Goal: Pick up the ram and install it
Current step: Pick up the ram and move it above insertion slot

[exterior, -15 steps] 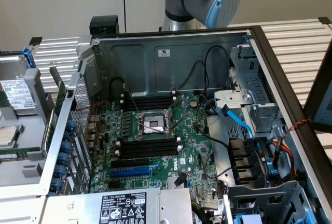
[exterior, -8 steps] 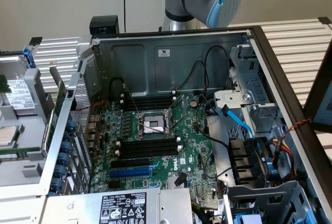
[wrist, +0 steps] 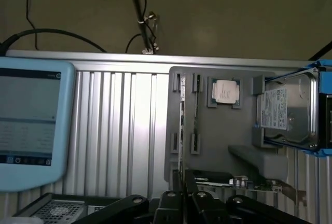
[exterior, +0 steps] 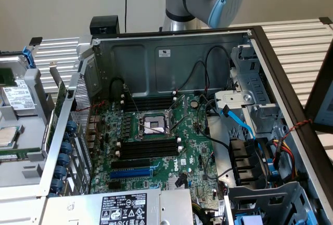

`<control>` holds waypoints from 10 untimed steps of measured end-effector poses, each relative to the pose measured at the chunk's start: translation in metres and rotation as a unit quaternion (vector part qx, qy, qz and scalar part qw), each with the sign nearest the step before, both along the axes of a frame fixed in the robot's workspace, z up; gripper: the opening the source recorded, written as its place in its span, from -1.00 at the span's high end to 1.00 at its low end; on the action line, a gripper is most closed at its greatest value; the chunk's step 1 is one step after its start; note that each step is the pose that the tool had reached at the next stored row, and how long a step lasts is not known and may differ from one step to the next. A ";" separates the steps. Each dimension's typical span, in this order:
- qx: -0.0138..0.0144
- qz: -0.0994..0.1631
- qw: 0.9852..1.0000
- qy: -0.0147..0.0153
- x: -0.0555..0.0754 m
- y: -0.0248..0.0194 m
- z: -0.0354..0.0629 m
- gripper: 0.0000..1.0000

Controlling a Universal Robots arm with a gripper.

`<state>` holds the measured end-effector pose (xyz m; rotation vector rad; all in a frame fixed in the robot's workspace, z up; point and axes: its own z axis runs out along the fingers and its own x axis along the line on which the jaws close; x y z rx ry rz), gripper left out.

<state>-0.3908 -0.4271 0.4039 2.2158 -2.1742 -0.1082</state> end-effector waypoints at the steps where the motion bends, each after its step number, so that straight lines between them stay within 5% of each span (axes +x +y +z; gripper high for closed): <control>1: 0.000 0.000 1.000 0.001 0.004 0.0000 0.0014 0.72; 10: 0.001 0.002 1.000 0.002 0.041 0.0000 0.0204 0.72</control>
